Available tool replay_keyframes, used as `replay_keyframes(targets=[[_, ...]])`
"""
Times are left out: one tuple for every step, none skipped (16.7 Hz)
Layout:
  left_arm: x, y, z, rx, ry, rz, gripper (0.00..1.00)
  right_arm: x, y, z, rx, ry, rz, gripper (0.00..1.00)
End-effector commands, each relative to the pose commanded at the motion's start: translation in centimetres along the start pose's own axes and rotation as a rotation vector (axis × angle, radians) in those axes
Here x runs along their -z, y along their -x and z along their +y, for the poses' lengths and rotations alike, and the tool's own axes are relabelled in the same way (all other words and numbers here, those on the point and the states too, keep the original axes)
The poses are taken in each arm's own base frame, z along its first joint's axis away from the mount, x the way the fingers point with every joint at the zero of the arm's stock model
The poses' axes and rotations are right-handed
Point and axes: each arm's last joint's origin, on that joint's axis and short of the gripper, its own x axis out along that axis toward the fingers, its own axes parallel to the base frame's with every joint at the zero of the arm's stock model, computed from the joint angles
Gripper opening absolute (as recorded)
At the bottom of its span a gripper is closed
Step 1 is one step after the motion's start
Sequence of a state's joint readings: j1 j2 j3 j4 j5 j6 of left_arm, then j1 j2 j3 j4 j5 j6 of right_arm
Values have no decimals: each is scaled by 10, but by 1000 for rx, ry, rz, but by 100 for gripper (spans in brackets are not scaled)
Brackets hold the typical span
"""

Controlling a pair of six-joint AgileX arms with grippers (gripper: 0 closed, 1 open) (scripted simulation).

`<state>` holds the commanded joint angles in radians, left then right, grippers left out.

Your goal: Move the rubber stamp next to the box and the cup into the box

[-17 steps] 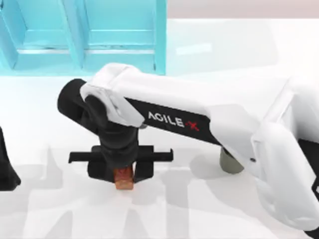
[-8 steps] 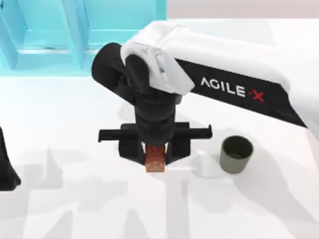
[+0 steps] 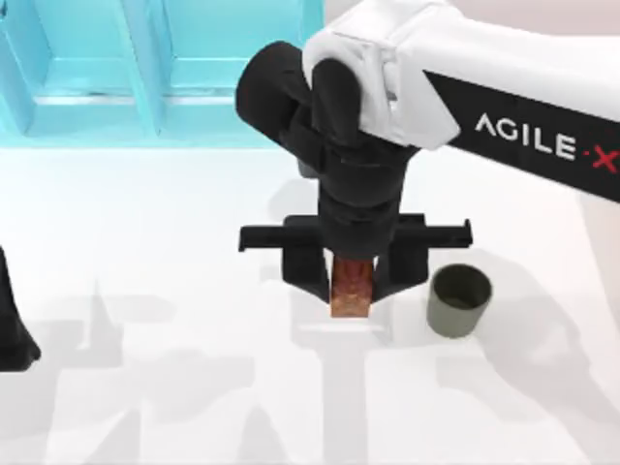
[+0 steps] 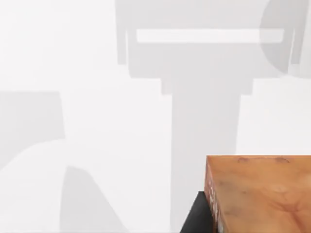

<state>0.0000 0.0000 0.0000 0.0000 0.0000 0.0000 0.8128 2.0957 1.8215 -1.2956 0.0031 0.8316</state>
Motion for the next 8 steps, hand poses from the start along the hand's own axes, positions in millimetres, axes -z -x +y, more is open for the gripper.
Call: replay_keyframes(targets=[[0, 0, 0, 0, 0, 0, 100, 0, 0, -1, 0, 0, 0, 0], [0, 0, 0, 0, 0, 0, 100, -2, 1, -6, 1, 2, 0, 0], [0, 0, 0, 0, 0, 0, 100, -5, 3, -15, 2, 5, 1, 0], [0, 0, 0, 0, 0, 0, 100, -8, 5, -28, 5, 9, 3, 0], [0, 0, 0, 0, 0, 0, 100, -12, 7, -44, 7, 15, 4, 0], [0, 0, 0, 0, 0, 0, 100, -16, 10, -62, 9, 20, 6, 0], [0, 0, 0, 0, 0, 0, 100, -20, 13, -84, 10, 22, 7, 0], [0, 0, 0, 0, 0, 0, 100, -22, 16, -107, 11, 21, 7, 0]])
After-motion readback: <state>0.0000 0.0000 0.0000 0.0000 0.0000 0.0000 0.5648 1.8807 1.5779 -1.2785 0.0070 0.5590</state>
